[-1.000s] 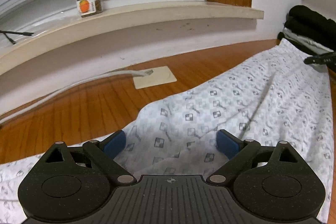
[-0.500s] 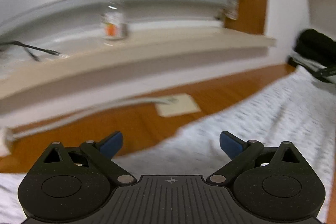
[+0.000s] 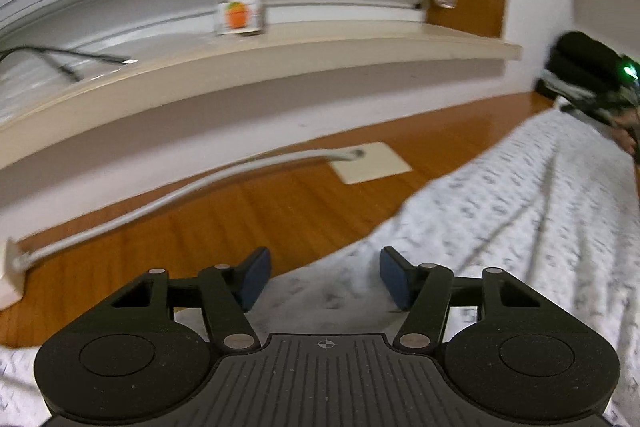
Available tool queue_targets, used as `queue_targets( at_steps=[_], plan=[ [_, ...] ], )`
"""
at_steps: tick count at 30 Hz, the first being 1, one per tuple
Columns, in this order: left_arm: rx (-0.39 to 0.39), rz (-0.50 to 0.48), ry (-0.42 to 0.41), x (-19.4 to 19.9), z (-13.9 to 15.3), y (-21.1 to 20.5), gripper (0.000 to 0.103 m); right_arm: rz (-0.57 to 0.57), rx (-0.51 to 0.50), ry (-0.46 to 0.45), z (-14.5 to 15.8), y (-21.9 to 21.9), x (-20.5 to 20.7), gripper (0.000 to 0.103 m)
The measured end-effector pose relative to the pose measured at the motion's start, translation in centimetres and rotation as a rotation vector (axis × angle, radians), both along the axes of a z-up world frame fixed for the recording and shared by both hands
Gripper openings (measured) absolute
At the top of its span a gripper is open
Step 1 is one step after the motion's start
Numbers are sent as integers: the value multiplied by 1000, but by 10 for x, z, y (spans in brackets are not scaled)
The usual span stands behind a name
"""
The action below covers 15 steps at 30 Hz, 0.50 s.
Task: Fold clothes
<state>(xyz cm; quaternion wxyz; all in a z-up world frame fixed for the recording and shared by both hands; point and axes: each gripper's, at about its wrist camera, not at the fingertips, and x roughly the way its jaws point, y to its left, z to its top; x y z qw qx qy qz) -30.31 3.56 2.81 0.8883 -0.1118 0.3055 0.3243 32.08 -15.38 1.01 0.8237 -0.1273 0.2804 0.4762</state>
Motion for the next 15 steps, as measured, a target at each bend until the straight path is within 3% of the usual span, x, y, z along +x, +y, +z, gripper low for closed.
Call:
queue_targets(
  at_steps=[2, 5, 6, 7, 11, 13, 15],
  plan=[
    [-4, -25, 21, 8, -3, -1, 64, -8, 9, -10, -1, -1, -1, 21],
    [-6, -54, 29, 17, -5, -3, 43, -20, 22, -26, -4, -4, -2, 14],
    [-6, -62, 27, 19, -6, -4, 13, -24, 26, -31, -4, -4, -3, 13],
    [12, -46, 10, 17, -2, -4, 0, -28, 30, -36, -5, -5, -3, 13],
    [78, 48, -84, 8, 16, -3, 0, -56, 27, -73, -6, -6, -6, 11],
    [78, 81, -92, 5, 20, 1, 1, -72, 16, -82, -6, -5, -6, 11],
    [102, 97, -39, 9, 16, 1, 1, -85, 9, -91, -6, -4, -6, 11]
  ],
)
